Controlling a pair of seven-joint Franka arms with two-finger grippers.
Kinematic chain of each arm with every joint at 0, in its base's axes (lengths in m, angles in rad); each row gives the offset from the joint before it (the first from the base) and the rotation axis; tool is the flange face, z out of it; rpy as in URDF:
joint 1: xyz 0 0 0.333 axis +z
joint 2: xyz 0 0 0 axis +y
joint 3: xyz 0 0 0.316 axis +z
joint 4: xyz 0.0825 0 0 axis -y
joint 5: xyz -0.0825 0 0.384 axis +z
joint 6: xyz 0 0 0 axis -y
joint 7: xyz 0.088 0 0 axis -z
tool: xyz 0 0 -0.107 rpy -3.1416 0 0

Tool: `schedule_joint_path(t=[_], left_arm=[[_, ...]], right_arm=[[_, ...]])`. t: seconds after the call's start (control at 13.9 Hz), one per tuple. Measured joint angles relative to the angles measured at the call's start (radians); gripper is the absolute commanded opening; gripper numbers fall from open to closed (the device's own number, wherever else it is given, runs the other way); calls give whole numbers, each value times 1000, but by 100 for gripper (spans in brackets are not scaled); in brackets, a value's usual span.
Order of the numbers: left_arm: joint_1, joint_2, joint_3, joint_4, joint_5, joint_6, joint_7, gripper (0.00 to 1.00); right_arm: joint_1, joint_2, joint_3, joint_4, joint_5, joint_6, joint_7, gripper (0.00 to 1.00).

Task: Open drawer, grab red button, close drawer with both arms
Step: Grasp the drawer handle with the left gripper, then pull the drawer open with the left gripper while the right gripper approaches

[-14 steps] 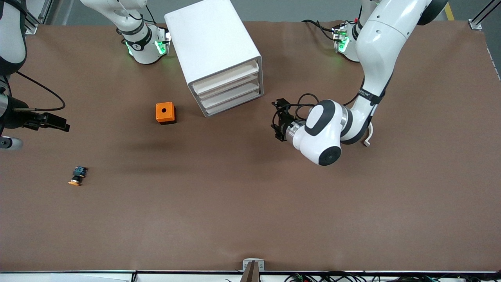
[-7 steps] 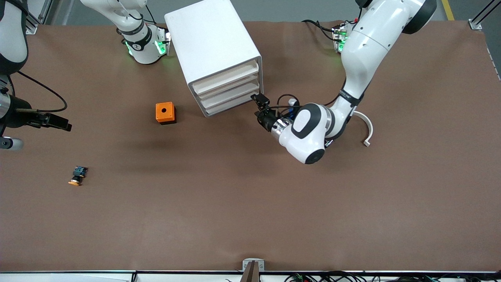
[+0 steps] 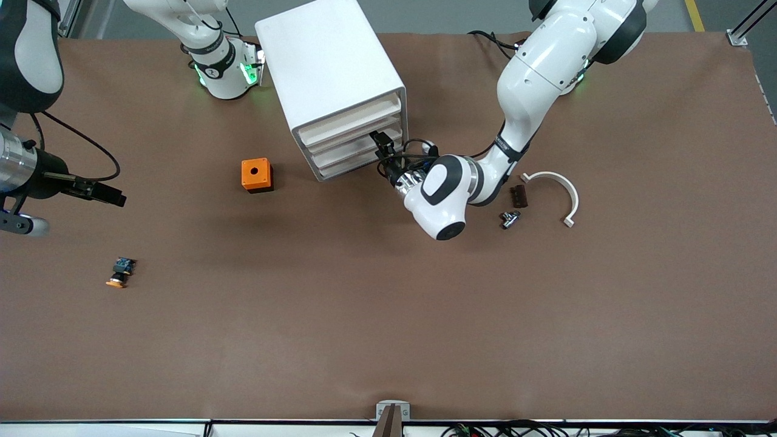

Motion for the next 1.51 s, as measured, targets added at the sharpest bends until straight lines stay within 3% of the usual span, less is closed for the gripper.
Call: schedule_joint_path(t=[0.14,0.29,0.72,0.86,1.01,1.51], left_arm=[[3,0,0,7,-18,-11,0,65],[6,0,0,10,-20,-19,0,53],[-19,0,-3,10,-56,-24,0,49],[-28,0,-3,10,-56,-25,0,20],[-40,6,-3,9,-56,-25,0,0],[-4,12,20,33,-68,-28,1,1]], right_arm=[[22,0,1,0,0,-12,60,100],[28,0,1,0,0,-19,82,100],[28,0,-5,0,14,-24,98,100],[30,0,-3,0,39,-24,133,100],[38,0,-1,0,45,-24,158,100],[97,0,2,0,75,-24,318,100]])
